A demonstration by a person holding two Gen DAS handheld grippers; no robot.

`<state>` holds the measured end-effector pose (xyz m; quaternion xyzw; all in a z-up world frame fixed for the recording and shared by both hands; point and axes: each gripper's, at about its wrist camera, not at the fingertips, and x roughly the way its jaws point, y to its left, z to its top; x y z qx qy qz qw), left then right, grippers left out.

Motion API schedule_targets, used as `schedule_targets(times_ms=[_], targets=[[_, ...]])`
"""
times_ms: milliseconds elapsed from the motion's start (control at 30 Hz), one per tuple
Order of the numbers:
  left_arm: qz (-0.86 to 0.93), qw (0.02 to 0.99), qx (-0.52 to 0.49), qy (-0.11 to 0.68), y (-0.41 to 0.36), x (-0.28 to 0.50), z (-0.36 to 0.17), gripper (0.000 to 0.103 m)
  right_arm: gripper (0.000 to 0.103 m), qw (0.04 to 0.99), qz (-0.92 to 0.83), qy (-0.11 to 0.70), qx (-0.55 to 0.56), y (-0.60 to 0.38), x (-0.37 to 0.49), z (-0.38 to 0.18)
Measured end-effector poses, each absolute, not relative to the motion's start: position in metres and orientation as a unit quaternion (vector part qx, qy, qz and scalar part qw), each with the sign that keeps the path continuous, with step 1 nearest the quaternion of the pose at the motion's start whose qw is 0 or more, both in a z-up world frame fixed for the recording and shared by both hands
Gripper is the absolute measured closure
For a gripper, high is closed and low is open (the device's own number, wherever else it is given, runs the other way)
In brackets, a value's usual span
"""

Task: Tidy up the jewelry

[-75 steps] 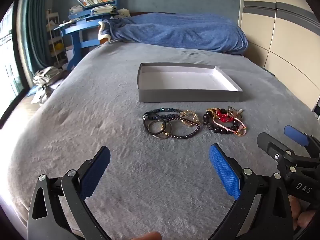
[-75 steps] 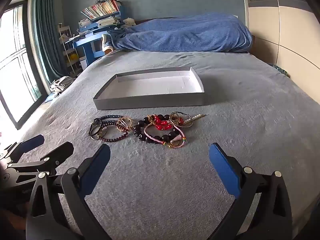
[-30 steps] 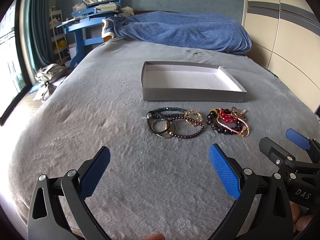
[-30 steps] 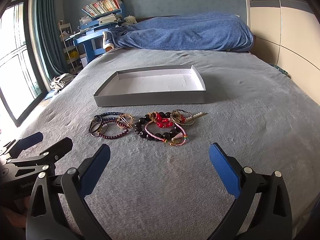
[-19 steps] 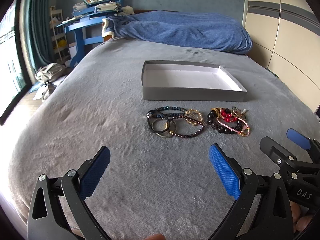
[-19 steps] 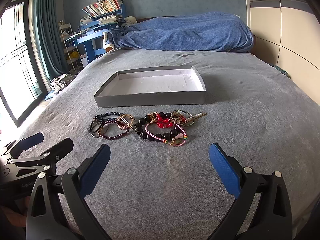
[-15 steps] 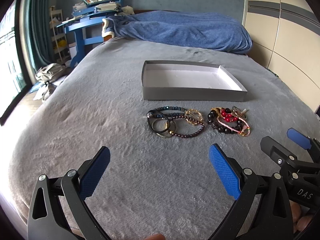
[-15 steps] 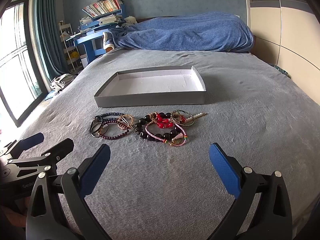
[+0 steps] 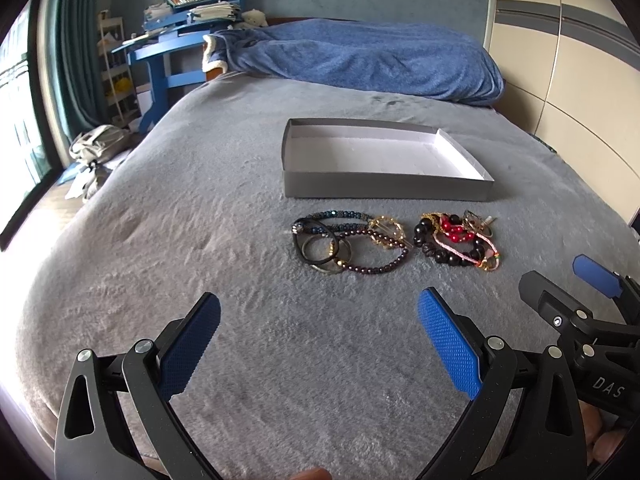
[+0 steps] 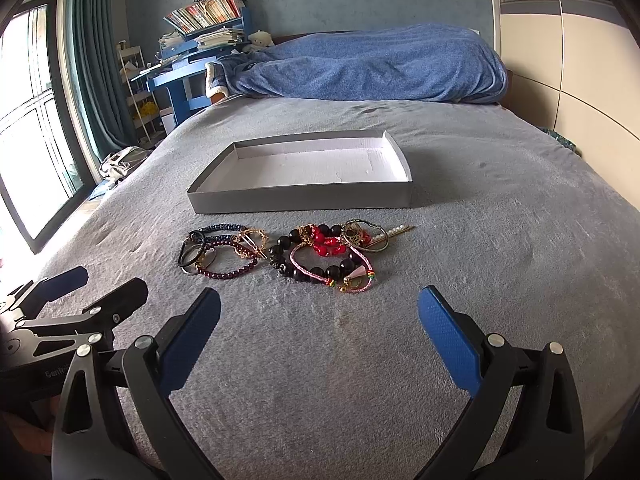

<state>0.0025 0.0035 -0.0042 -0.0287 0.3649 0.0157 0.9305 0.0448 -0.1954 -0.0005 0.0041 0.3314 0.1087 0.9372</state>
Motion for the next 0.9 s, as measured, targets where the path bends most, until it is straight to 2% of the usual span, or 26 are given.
schedule_targets(times_ms=[300,533,900], targets=[[0.028,0.929,-0.038,0.368,0.008,0.002,-0.002,0.005,0.005,0.938,0.107,0.331,0.01,-0.197,0.046,0.001],[-0.028,0.92,-0.087,0.382,0.014,0.004,-0.006,0.005,0.005,0.936,0.11,0.335,0.011,-0.199,0.047,0.002],[-0.041,0.907,-0.053,0.415,0.002,0.033,0.0,0.005,0.005,0.922,0.131,0.364,0.008,-0.215,0.085,0.011]])
